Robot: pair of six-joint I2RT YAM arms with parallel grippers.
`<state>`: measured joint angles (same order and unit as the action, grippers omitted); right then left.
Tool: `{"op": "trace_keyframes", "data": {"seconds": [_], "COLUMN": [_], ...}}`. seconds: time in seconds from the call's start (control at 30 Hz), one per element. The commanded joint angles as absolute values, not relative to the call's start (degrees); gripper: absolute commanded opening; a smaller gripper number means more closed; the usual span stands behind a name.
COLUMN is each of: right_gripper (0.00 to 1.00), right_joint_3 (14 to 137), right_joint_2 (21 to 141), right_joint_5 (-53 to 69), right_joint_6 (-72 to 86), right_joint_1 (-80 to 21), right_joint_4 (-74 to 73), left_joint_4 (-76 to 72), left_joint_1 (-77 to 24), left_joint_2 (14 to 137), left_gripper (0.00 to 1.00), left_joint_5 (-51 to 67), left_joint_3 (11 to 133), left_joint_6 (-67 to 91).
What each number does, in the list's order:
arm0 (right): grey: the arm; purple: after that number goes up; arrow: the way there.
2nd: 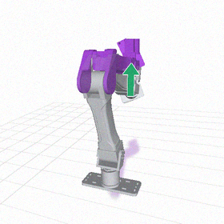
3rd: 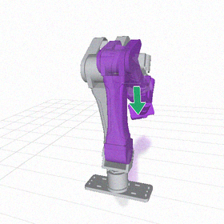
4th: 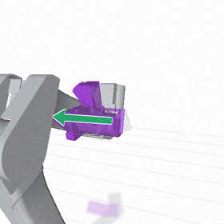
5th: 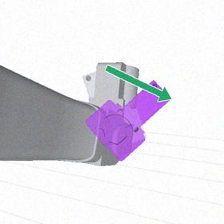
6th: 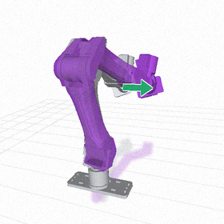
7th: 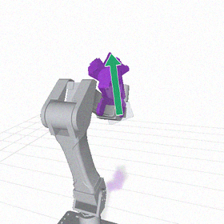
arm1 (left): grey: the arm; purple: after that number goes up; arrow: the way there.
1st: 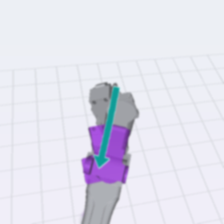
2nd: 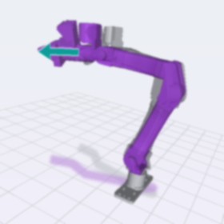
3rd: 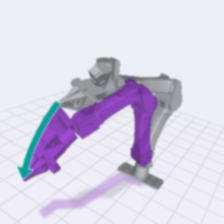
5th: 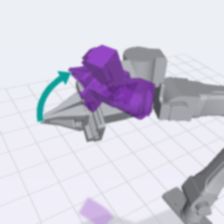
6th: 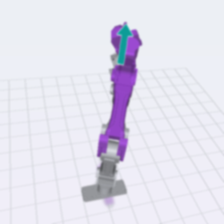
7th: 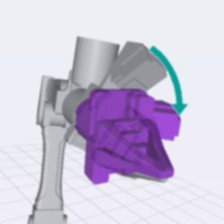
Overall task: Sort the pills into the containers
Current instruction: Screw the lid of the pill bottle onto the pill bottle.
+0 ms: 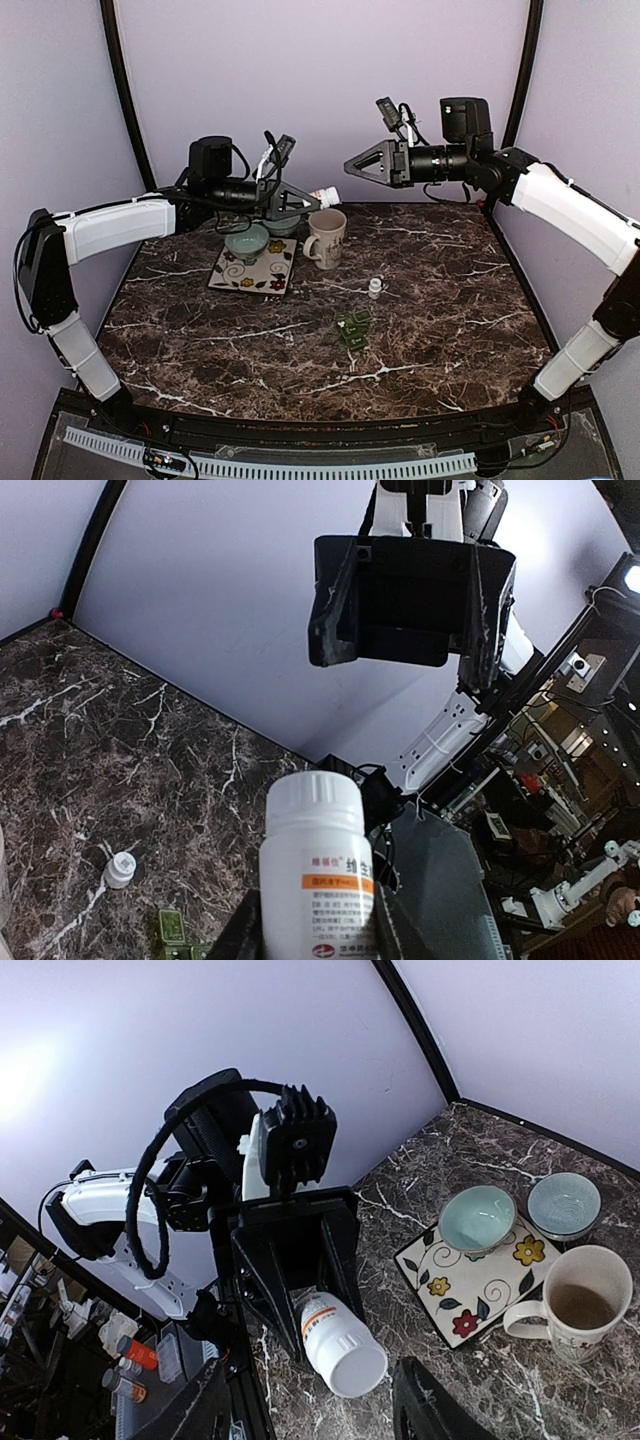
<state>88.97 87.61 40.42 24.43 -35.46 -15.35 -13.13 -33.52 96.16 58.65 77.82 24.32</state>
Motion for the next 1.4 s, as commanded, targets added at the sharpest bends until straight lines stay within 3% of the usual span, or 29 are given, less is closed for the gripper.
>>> {"op": "trace_keyframes", "data": {"seconds": [0.0,0.67,1.37], "right_gripper": [0.55,0.55,0.53], "right_joint_3": [88.86,89.40,91.48], "right_joint_2": [86.65,90.59,93.66], "right_joint_5": [42.01,44.64,45.47], "right_joint_6": [23.21,22.04,21.36], "right_joint_1": [-35.24,-36.16,-38.50], "right_joint_4": [-13.62,-16.85,-18.03], "left_joint_4": [-19.73,-32.41,-32.35], "left_joint_1": [-32.07,-31.46,-31.49], "left_joint_2": [95.96,100.96,102.86], "left_gripper": [0.00,0.00,0.00], "left_joint_5": [66.03,73.92,75.65], "left_joint_3": [79.37,80.79,82.61], "left_joint_6": [30.76,44.02,44.91]}}
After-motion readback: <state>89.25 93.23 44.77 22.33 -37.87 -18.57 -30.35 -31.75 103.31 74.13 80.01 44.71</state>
